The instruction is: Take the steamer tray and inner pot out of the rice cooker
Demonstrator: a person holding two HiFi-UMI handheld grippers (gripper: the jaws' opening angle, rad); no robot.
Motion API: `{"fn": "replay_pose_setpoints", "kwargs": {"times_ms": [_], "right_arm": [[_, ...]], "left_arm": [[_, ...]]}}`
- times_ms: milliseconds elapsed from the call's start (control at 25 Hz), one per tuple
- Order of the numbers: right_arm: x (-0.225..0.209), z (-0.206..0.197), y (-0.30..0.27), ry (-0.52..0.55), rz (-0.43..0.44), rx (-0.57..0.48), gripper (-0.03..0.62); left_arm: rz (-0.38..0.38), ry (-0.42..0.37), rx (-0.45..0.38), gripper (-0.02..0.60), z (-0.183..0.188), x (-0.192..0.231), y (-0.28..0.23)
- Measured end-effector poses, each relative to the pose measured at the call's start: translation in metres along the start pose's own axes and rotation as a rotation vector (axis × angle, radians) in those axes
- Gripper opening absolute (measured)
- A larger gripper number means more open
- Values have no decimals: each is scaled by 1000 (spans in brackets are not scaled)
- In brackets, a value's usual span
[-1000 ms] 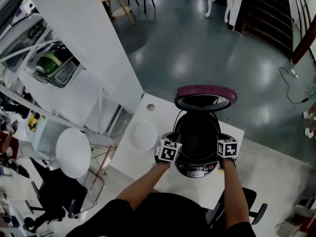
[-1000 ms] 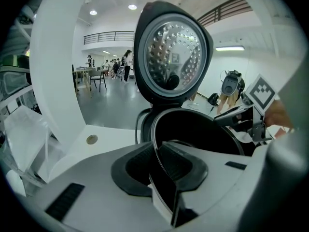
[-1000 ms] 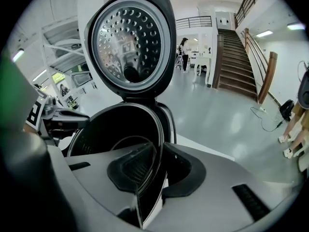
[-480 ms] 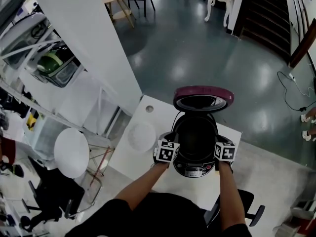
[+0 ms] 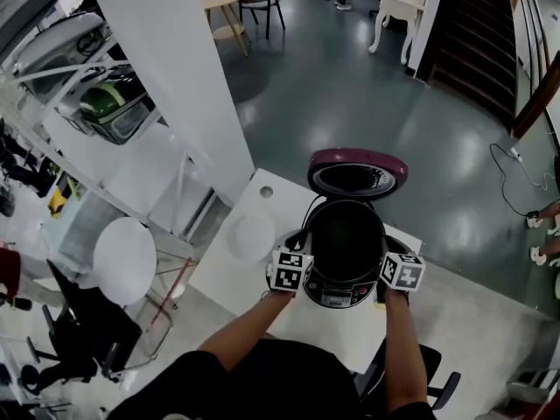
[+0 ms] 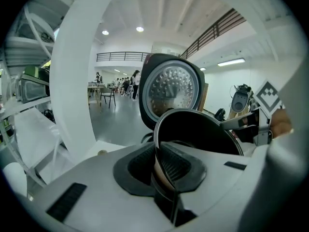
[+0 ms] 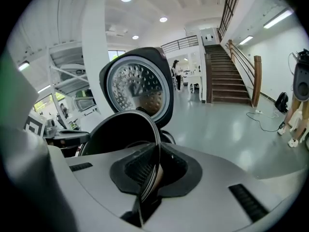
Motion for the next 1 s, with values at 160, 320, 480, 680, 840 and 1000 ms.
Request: {"fn": "replay_pose_setpoints", "kwargs": {"times_ms": [160, 320, 480, 680, 840, 1000], "right_arm": [[12, 19, 19, 4, 25, -60, 21], [22, 37, 36, 8, 67, -118, 21], [39, 51, 46, 7, 105, -160, 22], [66, 69, 54, 11, 124, -208, 21], [86, 77, 56, 21, 115, -228, 21], [123, 81, 50, 26, 108, -253, 21]], "left_arm": [[30, -1, -69, 32, 19, -1, 22], [58, 0, -121, 32, 42, -5, 46], [49, 10, -177, 29, 64, 3, 65], [51, 39, -211, 29, 76, 21, 85], [46, 59, -240, 28, 85, 37, 94], [31, 82, -272, 26, 93, 75, 105]]}}
Point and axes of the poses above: the fingertips, and each gripper's own axes: y backward along the fingers, x to its left, z out of its top, the point moved 2 cm from there along y, backward along the fingers, and after that the axes turned 9 degrees about -x, right-handed, at the moved point
